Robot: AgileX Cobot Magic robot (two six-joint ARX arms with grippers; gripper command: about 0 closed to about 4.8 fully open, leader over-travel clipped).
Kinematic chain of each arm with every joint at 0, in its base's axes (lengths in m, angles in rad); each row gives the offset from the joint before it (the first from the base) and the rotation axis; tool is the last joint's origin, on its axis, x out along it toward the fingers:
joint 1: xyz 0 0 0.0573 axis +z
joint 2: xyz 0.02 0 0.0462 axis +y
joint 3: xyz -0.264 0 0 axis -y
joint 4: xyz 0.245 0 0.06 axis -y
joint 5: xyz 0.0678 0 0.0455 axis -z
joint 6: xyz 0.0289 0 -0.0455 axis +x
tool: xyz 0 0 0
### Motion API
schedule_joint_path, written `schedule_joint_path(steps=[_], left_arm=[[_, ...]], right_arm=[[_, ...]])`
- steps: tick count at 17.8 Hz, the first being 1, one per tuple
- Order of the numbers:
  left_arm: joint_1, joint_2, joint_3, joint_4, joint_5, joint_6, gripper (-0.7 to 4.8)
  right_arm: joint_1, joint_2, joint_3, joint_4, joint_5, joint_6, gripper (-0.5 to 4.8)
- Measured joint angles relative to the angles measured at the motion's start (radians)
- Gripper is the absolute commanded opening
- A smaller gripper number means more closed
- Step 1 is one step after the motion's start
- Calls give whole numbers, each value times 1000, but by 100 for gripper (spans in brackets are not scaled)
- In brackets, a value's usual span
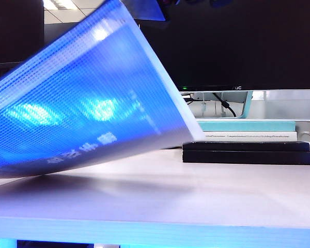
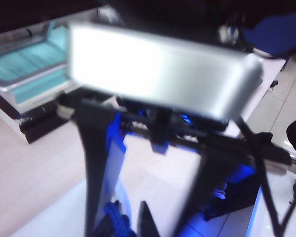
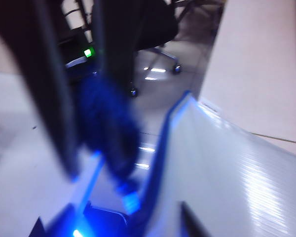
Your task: Pick up the transparent plastic file bag with a blue zipper and open its zipper.
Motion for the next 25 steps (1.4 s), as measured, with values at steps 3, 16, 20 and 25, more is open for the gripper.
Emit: schedule_joint_path(steps=[3, 16, 20, 25], left_arm=[[0, 2, 0, 14, 3, 0, -6], [4, 0, 0, -30, -114, 23, -6], [8, 0, 0, -167, -220, 26, -6], [12, 0, -2, -261, -222, 14, -6]], right_arm=[[-2, 0, 0, 16, 34, 16, 158], [-17, 6, -1, 17, 135, 50, -1], [-59, 5, -1, 42, 137, 105, -1], [-66, 5, 0, 71, 188, 131, -1]])
